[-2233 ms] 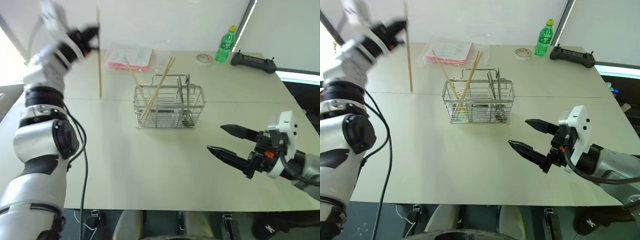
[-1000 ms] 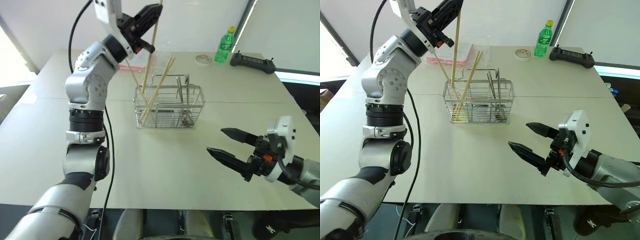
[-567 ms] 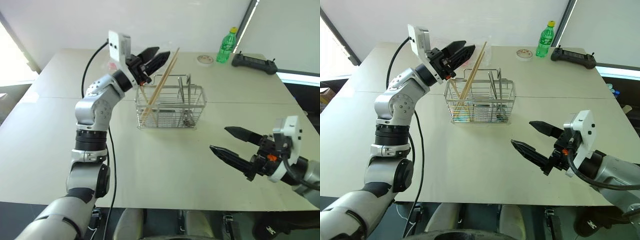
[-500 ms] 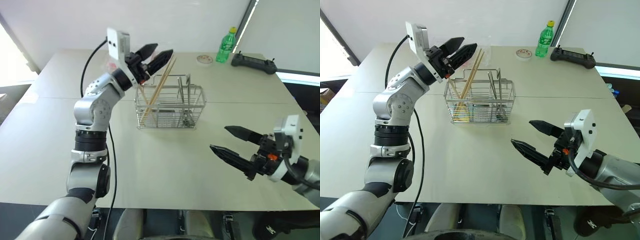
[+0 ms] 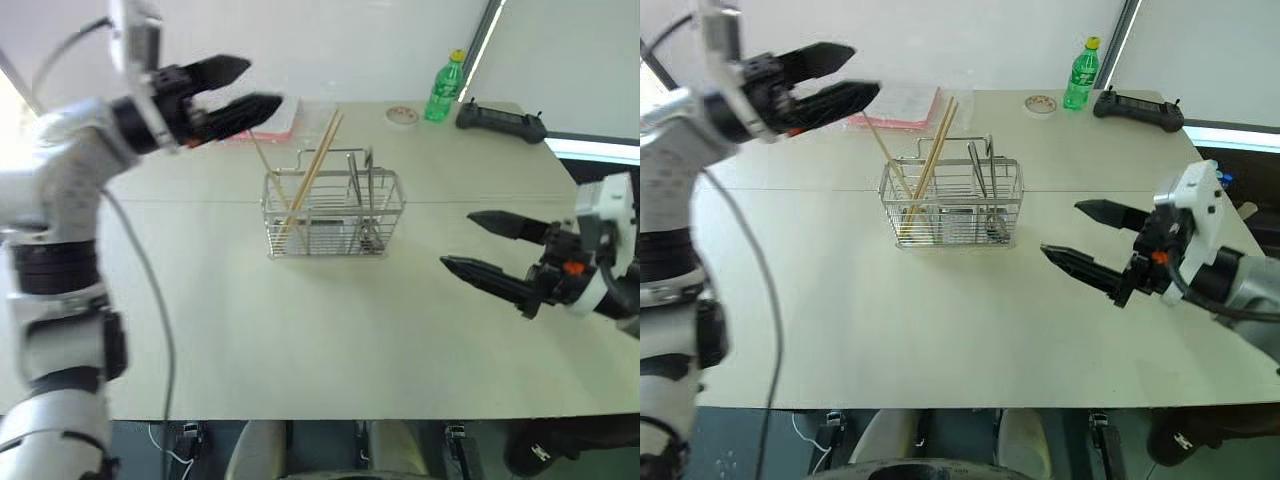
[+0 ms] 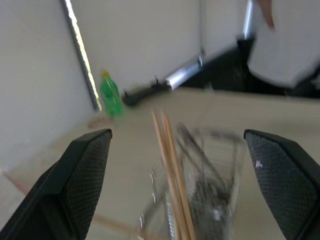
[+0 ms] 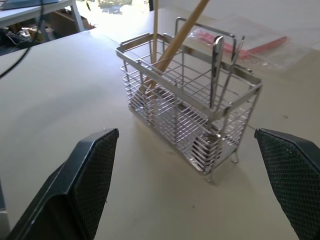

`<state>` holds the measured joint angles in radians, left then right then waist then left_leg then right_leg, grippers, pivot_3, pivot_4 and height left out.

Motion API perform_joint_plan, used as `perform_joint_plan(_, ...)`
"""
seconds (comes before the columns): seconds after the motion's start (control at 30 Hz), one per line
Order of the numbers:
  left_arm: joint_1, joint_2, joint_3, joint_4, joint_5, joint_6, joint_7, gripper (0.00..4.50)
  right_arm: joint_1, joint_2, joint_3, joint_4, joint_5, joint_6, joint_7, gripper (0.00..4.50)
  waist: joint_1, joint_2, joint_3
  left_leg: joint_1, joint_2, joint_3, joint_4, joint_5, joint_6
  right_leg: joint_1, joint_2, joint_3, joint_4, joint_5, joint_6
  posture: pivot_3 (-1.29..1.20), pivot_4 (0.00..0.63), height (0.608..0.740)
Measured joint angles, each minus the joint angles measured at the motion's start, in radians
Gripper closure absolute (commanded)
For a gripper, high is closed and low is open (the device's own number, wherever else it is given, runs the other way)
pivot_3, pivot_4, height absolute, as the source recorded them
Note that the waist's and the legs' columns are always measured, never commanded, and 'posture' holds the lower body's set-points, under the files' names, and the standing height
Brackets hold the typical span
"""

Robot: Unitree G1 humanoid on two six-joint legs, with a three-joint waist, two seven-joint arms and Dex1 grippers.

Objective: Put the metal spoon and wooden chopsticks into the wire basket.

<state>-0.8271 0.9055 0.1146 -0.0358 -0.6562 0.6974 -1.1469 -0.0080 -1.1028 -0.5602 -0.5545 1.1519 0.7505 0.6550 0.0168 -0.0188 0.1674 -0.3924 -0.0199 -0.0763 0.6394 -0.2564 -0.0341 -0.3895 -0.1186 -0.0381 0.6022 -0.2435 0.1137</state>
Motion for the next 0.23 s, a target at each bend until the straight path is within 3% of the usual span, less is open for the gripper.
perform_joint_plan(0.1, 0.119, 0.138, -0.027, -0.022, 0.019, -0.008, -0.15, 0.04, -0.043, -0.019, 0.019, 0.08, -0.062, -0.004, 0.077, 0.0, -0.002, 0.0, 0.0, -0.001, 0.001, 0.0, -0.002, 0.0, 0.0, 0.0, 0.0, 0.0, -0.004, 0.0, 0.0, 0.0, 0.15, 0.69)
perform_joint_plan(0.23, 0.184, 0.189, -0.02, -0.033, 0.041, -0.03, -0.197, 0.04, -0.108, -0.015, 0.06, 0.142, -0.112, -0.004, 0.12, 0.0, -0.002, 0.0, 0.001, -0.001, 0.002, 0.0, -0.004, 0.0, 0.0, -0.001, -0.002, 0.0, -0.005, 0.0, 0.0, 0.0, 0.15, 0.69)
